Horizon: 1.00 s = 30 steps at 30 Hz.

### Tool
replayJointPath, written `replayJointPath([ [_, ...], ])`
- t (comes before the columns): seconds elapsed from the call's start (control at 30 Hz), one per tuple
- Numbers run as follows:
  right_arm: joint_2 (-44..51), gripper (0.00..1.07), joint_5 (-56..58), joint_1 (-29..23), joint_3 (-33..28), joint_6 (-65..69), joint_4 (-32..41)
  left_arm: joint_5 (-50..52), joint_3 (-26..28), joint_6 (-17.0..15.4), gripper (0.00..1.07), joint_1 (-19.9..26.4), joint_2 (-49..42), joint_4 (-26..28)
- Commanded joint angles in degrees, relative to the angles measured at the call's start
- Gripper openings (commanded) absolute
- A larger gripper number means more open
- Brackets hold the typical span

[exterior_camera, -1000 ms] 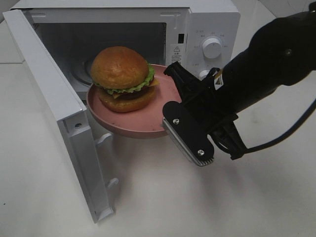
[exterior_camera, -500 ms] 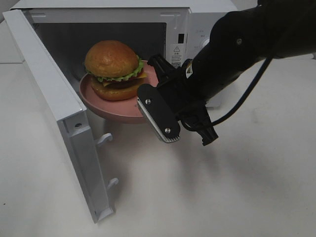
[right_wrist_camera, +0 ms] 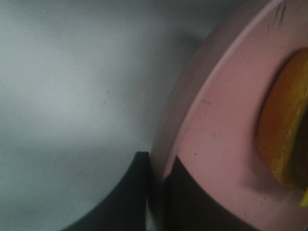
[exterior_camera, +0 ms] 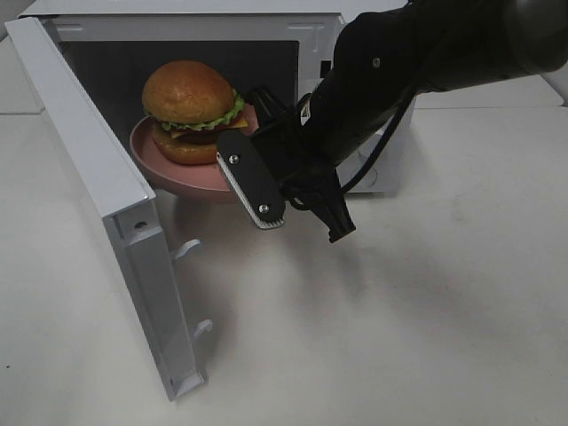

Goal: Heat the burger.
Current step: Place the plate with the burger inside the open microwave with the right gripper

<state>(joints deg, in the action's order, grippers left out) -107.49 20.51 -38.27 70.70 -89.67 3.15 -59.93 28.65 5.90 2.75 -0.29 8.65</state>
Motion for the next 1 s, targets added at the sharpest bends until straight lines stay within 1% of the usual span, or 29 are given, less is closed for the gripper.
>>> replayJointPath([
  [0.03,-0.92,0.00,-2.64,0.17,3.04,0.74,-0.11,0.52,-0.23,0.00,1.00,0.23,-1.43,0.34],
  [0.07,-1.95,0.00,-2.06,0.17,4.47,1.83,-0.34,0.52,-0.23,0.00,1.00,0.23,-1.43,0.34],
  [0.17,-2.35,0.00,-1.83,0.17,5.16,2.46,-0.86,0.52,-0.23,0.00,1.00,0.23,-1.43,0.34],
  [0.23,-4.53,0.00,-0.29,0.17,9.17,6.93,-4.35,0.52,-0.23,0.00,1.00,0.23,-1.43,0.34],
  [0.27,-4.53,0.00,-0.29,0.17,9.17,6.93,-4.35,0.52,-0.23,0.00,1.00,0.23,-1.43,0.34],
  [0.33,-6.42,0.00,2.12,0.17,12.78,10.37,-6.47,0.52,-0.23,0.00,1.00,0.23,-1.43,0.34],
  [0.37,-6.42,0.00,2.12,0.17,12.78,10.37,-6.47,0.52,-0.23,0.00,1.00,0.23,-1.43,0.34],
  [0.4,-7.73,0.00,3.55,0.17,15.18,11.69,-7.62,0.52,-0.23,0.00,1.00,0.23,-1.43,0.34],
  [0.47,-8.14,0.00,4.01,0.17,16.04,12.09,-8.02,0.52,-0.23,0.00,1.00,0.23,-1.43,0.34],
  [0.5,-9.22,0.00,4.30,0.17,17.70,13.01,-9.11,0.52,-0.23,0.00,1.00,0.23,-1.43,0.34],
  [0.57,-9.85,0.00,4.30,0.17,18.56,13.35,-9.51,0.52,-0.23,0.00,1.00,0.23,-1.43,0.34],
  [0.6,-11.00,0.00,4.35,0.17,20.28,14.15,-10.31,0.52,-0.23,0.00,1.00,0.23,-1.43,0.34],
  [0.63,-11.00,0.00,4.35,0.17,20.28,14.15,-10.31,0.52,-0.23,0.00,1.00,0.23,-1.43,0.34],
  [0.7,-12.61,0.00,4.35,0.17,22.29,15.13,-10.54,0.52,-0.23,0.00,1.00,0.23,-1.43,0.34],
  [0.73,-12.61,0.00,4.35,0.17,22.29,15.13,-10.54,0.52,-0.23,0.00,1.00,0.23,-1.43,0.34],
  [0.8,-14.27,0.00,5.16,0.17,24.64,15.41,-10.89,0.52,-0.23,0.00,1.00,0.23,-1.43,0.34],
  [0.83,-14.27,0.00,5.16,0.17,24.64,15.41,-10.89,0.52,-0.23,0.00,1.00,0.23,-1.43,0.34],
  [0.87,-15.53,0.01,6.13,0.17,26.36,15.53,-11.69,0.52,-0.23,0.00,1.00,0.23,-1.43,0.34],
  [1.0,-17.30,0.01,6.93,0.17,28.59,15.53,-11.97,0.52,-0.23,0.00,1.00,0.23,-1.43,0.34],
])
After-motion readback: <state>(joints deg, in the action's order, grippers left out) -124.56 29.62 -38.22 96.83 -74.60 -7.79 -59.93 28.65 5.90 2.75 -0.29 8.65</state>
